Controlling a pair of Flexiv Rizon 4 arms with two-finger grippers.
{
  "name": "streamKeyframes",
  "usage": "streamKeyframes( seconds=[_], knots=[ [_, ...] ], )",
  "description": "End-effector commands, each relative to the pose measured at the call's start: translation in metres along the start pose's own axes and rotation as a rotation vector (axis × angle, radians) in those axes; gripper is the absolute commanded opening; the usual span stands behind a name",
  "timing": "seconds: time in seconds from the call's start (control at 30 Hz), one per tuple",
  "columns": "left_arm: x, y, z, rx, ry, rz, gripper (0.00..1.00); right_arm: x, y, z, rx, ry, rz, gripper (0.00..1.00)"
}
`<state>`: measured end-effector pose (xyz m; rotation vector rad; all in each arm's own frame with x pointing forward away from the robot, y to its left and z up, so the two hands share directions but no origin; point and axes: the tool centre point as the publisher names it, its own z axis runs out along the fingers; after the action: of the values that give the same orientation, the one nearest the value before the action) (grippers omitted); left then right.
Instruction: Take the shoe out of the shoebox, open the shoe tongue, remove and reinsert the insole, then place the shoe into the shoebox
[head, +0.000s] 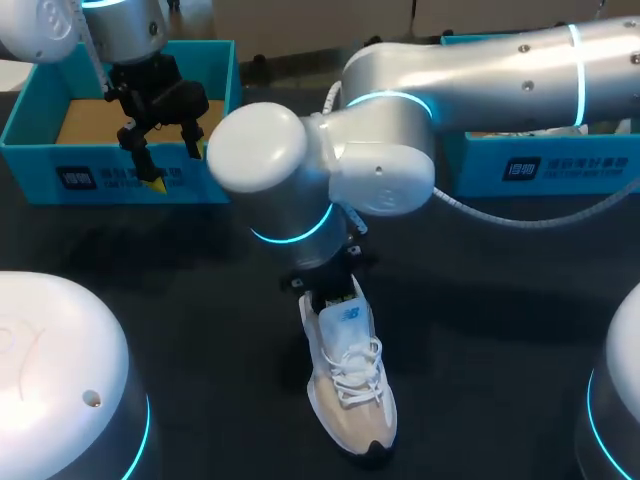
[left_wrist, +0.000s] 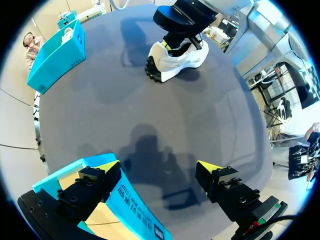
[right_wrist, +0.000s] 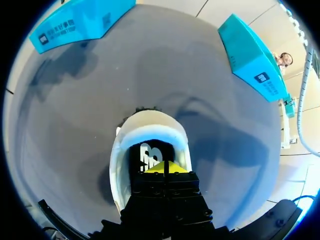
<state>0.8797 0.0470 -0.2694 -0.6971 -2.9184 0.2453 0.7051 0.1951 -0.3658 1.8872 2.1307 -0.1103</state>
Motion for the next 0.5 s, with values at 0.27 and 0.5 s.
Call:
streamKeyframes(
  seconds=[0.27,0.5],
  knots=[
    [0.0,0.0,0.0,-0.002,0.001,0.0,1.0,0.006,-0.004,0.037,0.031,0.056,0.006,0.0],
    [0.0,0.0,0.0,-0.002,0.001,0.0,1.0,0.015,-0.013,0.046,0.045,0.125,0.029,0.0]
  ],
)
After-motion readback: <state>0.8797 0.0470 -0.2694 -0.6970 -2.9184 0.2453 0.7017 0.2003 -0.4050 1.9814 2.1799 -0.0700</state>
